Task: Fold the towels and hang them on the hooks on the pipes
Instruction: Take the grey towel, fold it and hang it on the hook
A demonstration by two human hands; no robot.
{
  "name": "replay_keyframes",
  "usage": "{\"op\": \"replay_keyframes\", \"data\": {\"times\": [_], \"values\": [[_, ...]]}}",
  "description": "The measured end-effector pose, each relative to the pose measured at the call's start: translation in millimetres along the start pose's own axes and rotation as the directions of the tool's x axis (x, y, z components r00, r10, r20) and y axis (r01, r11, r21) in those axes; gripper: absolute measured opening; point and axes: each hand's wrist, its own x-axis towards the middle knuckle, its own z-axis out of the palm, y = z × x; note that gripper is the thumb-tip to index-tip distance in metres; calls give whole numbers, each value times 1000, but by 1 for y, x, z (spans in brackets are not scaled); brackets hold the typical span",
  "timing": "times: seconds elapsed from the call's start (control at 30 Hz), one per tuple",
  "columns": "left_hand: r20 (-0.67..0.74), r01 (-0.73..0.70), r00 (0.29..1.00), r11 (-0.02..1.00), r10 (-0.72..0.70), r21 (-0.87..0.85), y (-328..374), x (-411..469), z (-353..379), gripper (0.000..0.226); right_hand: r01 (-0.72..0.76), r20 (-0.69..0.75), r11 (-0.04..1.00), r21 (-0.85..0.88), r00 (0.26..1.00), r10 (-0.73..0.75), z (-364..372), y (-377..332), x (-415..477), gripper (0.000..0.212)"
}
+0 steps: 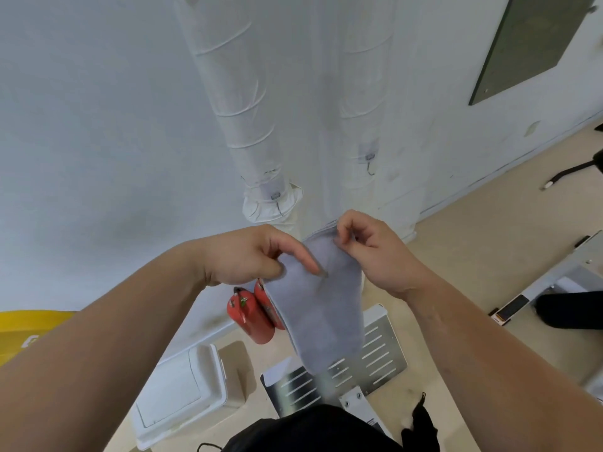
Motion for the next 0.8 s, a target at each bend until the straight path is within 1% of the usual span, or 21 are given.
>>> {"op": "replay_keyframes", "data": {"times": [0.07, 0.13, 0.2, 0.23, 0.27, 0.33, 0.4, 0.47, 0.53, 0.67, 0.8], "values": [[-46, 36, 998, 999, -38, -34, 4, 3, 0, 57, -11, -17, 1000, 23, 1000, 12, 0, 1, 0, 37], [-135, 30, 990, 997, -40, -74, 6, 5, 1, 49, -69, -47, 993, 101, 996, 74, -3, 2, -1, 42], [-264, -16, 965, 996, -6, -82, 8, 8, 5, 31, -137, -28, 977, 166, 989, 143, -3, 7, -5, 37], [-313, -34, 950, 995, 3, -94, 9, 9, 7, 25, -160, 0, 973, 167, 987, 162, -2, 10, -7, 31], [-348, -44, 937, 993, 2, -110, 9, 10, 9, 24, -174, 34, 971, 162, 985, 171, -1, 15, -10, 26], [-396, -48, 918, 989, -10, -136, 10, 10, 11, 29, -187, 124, 969, 162, 978, 168, 2, 25, -15, 27], [-430, -56, 903, 989, -8, -137, 10, 8, 10, 33, -200, 208, 970, 138, 963, 170, 6, 32, -16, 36], [-471, -84, 882, 983, -2, -163, 8, 6, 8, 38, -196, 239, 975, 105, 957, 167, 11, 40, -15, 34], [-527, -146, 850, 961, 0, -236, 4, 4, 4, 43, -195, 218, 980, 49, 959, 180, 17, 50, -13, 34], [-636, -280, 771, 883, -26, -376, -8, -1, -5, 46, -268, 211, 963, -36, 940, 270, 25, 75, -12, 46], [-692, -328, 716, 833, -89, -446, -26, -7, -14, 47, -310, 158, 934, -175, 928, 337, 31, 85, -12, 38]]}}
